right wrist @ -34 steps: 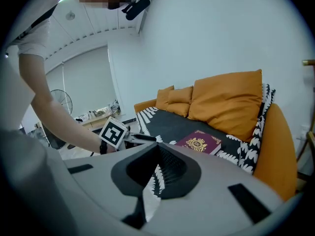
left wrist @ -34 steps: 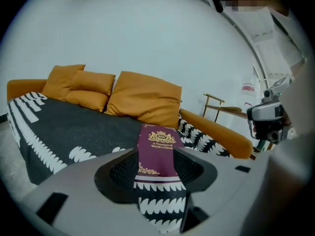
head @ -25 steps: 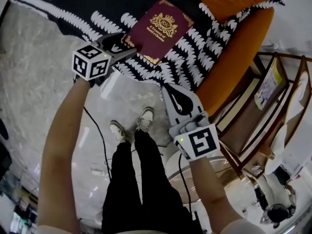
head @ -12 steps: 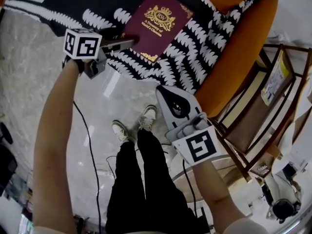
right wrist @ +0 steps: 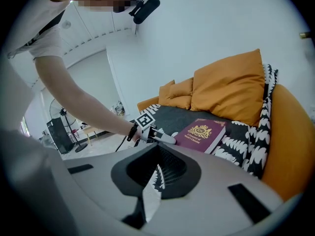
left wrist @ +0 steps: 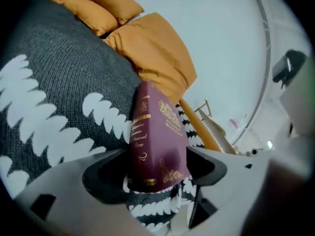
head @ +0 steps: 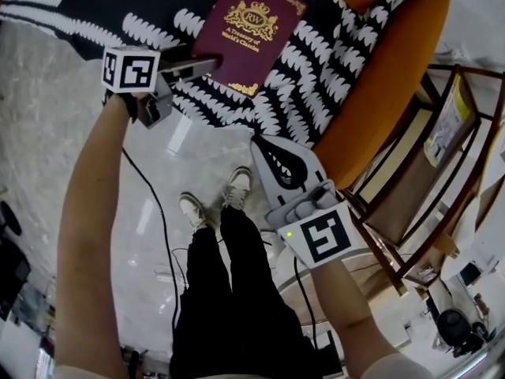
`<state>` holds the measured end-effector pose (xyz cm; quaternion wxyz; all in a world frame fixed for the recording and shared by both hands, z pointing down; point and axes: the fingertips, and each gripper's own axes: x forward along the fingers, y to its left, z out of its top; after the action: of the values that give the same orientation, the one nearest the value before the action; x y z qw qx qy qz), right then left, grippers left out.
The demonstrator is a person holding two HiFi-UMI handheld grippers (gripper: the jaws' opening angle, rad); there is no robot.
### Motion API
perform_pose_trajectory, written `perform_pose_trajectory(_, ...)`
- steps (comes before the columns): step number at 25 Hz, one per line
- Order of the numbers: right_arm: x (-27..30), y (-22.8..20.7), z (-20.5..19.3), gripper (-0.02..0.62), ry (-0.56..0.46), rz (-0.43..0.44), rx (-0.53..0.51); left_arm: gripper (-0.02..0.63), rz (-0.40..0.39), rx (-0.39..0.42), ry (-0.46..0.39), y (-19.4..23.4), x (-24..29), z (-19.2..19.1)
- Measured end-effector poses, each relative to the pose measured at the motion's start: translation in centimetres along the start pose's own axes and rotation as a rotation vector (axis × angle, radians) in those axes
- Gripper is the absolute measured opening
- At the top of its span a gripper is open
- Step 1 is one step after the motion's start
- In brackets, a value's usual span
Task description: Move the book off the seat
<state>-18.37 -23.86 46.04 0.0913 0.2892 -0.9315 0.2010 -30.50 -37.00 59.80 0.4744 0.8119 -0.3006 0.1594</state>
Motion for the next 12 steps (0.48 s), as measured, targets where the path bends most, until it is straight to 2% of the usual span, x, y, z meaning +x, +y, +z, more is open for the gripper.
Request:
perform_pose_trajectory(2, -0.1, 0.2, 0.2, 0.021, -0.006, 0.006, 0.008, 0.387, -0.058, -0.038, 0.069, -0.9, -0.2, -1.6)
perform_pose_trajectory(4, -0.2, 0.3, 0.2, 0.021, -0.008, 0.008, 0.003, 0.387, -0.090, -0.019, 0.143, -1.5, 0.1, -3.1)
perform_pose_trajectory(6, -0.1, 0.2, 0.0, 0.021, -0.011, 0.002, 0.001, 0.385, -0.088, -0.039, 0.120, -1.3, 0.7, -3.1)
perform_pose_trajectory(9, 0.0, 0.4, -0.4, 0.021, -0.007, 0.002, 0.013, 0.310, -0.067, -0.088, 0.061, -0.2, 0.7, -2.5)
perform_pose_trajectory(12, -0.2, 1.0, -0.9, 0.021, 0.006, 0.011, 0.025, 0.279, -0.110, -0.173, 0.001, -0.4, 0.2, -2.1)
